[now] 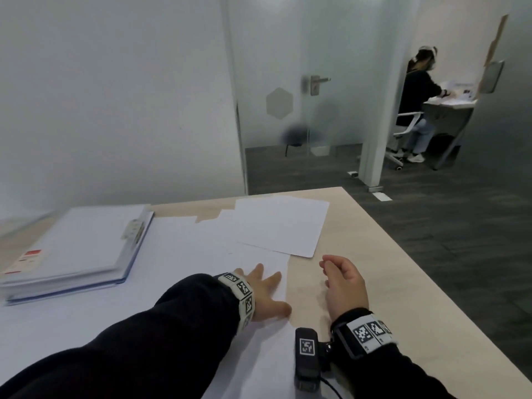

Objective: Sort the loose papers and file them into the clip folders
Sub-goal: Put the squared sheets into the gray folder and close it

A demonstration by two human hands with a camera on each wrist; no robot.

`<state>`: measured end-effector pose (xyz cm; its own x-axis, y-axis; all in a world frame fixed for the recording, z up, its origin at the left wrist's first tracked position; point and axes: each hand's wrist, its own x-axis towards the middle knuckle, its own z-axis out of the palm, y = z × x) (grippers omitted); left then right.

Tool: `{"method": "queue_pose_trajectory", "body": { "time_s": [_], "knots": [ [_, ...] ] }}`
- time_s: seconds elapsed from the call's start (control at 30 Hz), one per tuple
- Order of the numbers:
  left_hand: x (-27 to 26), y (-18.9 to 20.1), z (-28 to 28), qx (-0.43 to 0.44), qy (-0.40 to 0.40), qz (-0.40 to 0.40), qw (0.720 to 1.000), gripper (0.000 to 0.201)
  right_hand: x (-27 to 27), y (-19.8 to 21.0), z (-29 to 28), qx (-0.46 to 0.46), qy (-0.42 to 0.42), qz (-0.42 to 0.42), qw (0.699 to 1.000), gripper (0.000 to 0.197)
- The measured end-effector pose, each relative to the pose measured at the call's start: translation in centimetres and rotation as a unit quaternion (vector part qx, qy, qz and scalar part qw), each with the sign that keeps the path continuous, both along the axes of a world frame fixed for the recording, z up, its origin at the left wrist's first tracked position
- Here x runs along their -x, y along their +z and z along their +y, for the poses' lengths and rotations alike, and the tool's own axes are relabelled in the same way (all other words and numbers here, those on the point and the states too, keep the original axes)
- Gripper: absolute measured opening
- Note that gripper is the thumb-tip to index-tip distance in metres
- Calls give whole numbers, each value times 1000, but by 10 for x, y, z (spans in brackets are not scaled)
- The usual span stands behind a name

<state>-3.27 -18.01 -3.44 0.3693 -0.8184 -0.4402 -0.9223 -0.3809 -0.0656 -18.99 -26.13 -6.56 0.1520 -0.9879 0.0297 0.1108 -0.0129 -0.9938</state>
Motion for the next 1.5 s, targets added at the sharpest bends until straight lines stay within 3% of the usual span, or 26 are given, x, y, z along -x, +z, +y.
{"method": "queue_pose_trajectory", "body": {
  "time_s": [0.27,0.37,0.43,0.5,0.67,0.7,0.8,0.9,0.97,1.03,1.1,1.2,1.23,1.33,1.4,1.5],
  "knots": [
    [62,5,44,-15,-83,24,996,91,48,-2,-4,11,7,70,997,14],
    [72,8,60,2,-100,67,993,93,54,-3,-19,27,55,180,982,22],
    [68,13,72,21,-90,91,992,98,55,-4,-31,51,126,315,939,38],
    [57,20,89,29,-66,92,993,104,55,-3,-38,78,183,446,873,53],
    [41,29,143,-22,-54,21,998,113,59,14,-25,99,273,580,761,50],
    [40,28,151,-34,-56,10,998,113,61,19,-20,112,283,594,745,49],
    [37,26,163,-38,-58,11,998,114,66,29,-8,112,293,594,741,49],
    [36,30,160,-19,-62,25,998,111,69,30,3,147,316,617,706,48],
    [37,35,155,-7,-77,41,996,102,71,33,13,171,324,629,685,42],
    [39,37,152,2,-89,54,995,93,74,35,22,176,327,628,684,27],
    [36,36,150,24,-81,66,994,91,78,37,26,188,308,617,699,21],
    [25,33,153,24,-24,40,999,108,84,38,19,203,258,564,758,11],
    [21,33,155,1,-1,18,1000,117,86,39,18,205,261,563,757,17],
    [12,30,160,-57,67,-23,996,133,87,34,13,180,287,629,699,59],
    [12,26,159,-58,89,-20,994,134,85,32,12,159,304,651,677,65],
    [19,19,153,-11,82,12,996,129,83,32,18,164,318,655,666,58]
  ]
}}
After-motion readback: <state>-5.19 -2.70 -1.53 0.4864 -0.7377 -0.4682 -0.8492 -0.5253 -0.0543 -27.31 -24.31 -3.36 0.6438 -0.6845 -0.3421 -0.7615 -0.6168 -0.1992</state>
